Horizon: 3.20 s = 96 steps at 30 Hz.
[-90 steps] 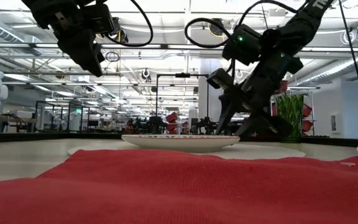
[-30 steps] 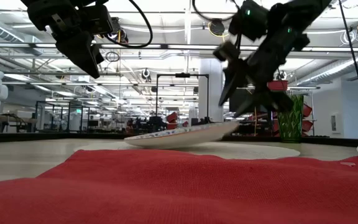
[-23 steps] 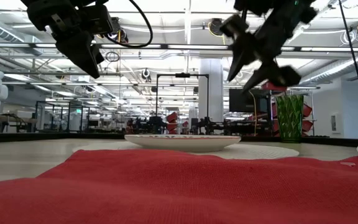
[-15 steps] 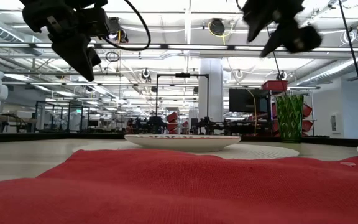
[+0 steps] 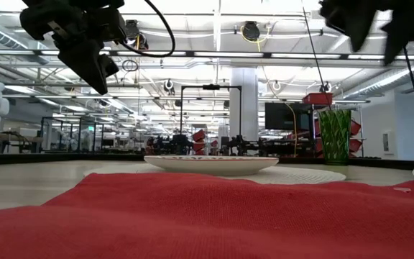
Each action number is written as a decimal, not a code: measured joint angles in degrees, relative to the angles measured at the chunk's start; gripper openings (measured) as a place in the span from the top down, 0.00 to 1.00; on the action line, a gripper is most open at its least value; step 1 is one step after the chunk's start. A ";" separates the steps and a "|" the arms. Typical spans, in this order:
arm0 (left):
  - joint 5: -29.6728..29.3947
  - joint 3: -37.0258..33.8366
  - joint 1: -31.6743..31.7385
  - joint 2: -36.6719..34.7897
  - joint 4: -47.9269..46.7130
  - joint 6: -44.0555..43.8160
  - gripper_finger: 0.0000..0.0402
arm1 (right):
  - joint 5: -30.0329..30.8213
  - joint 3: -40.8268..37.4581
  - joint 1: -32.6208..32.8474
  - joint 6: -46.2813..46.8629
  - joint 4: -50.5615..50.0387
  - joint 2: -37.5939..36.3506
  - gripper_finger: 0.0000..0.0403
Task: Set table place
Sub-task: Put the blue table knife on the white placemat
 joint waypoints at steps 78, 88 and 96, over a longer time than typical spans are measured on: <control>-0.08 0.00 -0.15 0.02 0.15 -9.66 1.00 | -15.50 -3.62 23.03 27.18 -2.02 12.67 0.97; -0.12 0.00 -0.15 0.04 0.30 -4.81 1.00 | -7.99 0.21 10.24 18.87 -5.35 4.76 0.97; -0.14 0.00 -0.15 0.03 0.32 -0.94 1.00 | -3.63 0.24 -10.57 -2.69 -4.62 4.76 0.97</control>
